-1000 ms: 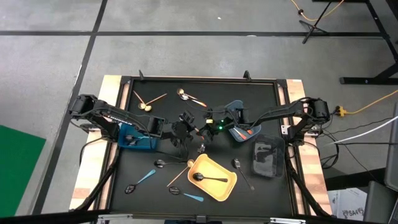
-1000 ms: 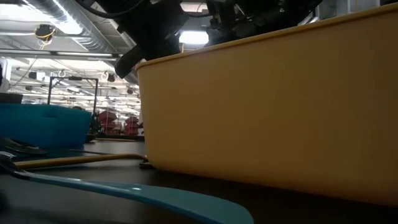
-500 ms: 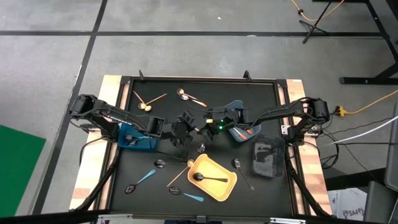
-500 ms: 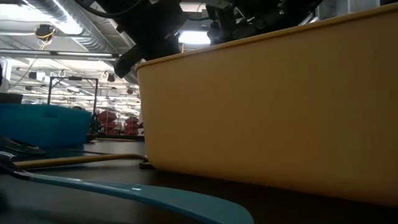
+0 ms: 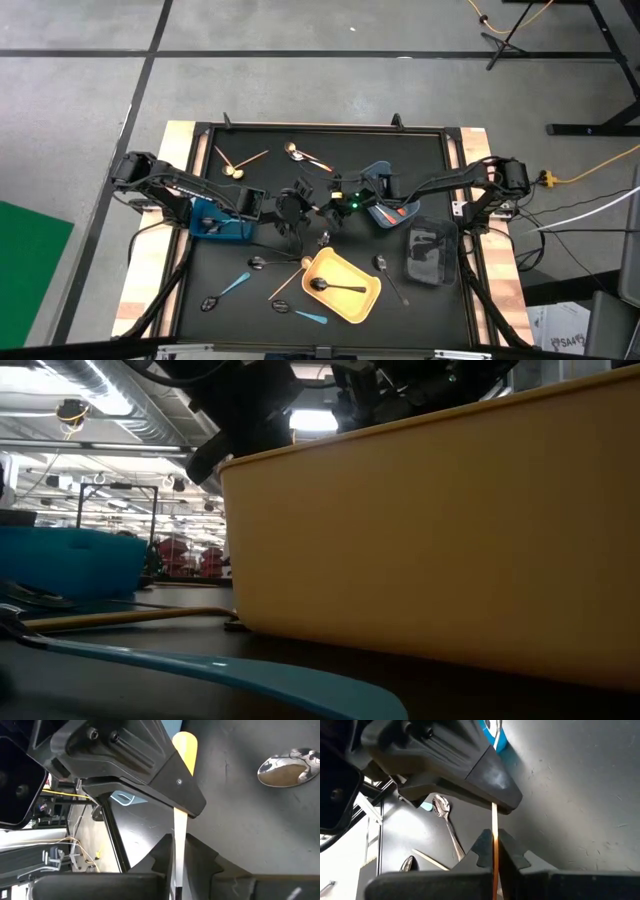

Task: Sort silverware by color (type)
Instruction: Put the orange spoon into the gray bin

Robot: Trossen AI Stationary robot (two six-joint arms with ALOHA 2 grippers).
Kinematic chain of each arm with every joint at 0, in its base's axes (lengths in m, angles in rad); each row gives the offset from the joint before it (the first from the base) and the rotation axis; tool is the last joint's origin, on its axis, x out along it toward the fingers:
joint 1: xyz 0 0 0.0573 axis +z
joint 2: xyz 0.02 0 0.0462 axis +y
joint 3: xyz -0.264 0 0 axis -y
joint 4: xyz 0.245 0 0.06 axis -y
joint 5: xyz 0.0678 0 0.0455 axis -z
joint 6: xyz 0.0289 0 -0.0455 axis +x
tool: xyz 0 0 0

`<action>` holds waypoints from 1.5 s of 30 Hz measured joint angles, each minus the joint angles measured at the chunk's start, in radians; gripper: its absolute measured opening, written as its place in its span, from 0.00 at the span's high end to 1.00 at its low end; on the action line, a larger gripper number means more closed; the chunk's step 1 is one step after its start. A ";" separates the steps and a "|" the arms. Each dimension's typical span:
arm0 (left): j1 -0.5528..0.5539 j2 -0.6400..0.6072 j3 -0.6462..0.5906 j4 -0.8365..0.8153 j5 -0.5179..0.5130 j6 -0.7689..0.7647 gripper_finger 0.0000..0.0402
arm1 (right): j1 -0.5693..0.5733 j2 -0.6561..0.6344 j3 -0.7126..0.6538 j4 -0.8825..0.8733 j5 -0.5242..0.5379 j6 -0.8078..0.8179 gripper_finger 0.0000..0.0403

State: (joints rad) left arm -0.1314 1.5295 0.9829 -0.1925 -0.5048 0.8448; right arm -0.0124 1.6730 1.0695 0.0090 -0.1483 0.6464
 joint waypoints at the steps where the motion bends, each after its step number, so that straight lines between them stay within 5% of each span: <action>1: 0.000 0.000 0.000 0.000 0.002 0.000 0.91 | 0.000 0.000 0.000 0.000 -0.001 0.000 1.00; 13: -0.039 0.000 0.000 0.015 -0.014 -0.067 0.90 | 0.000 0.000 0.000 0.000 -0.002 -0.001 1.00; 25: -0.113 0.000 0.000 0.010 -0.143 -0.147 0.90 | 0.000 -0.014 0.002 -0.012 -0.001 -0.001 1.00; 45: -0.203 -0.026 0.002 -0.082 -0.192 -0.335 0.90 | -0.001 -0.297 0.001 -0.237 0.087 -0.050 1.00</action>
State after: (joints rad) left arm -0.3347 1.5032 0.9844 -0.2750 -0.6972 0.5093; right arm -0.0132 1.3764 1.0706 -0.2280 -0.0613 0.5968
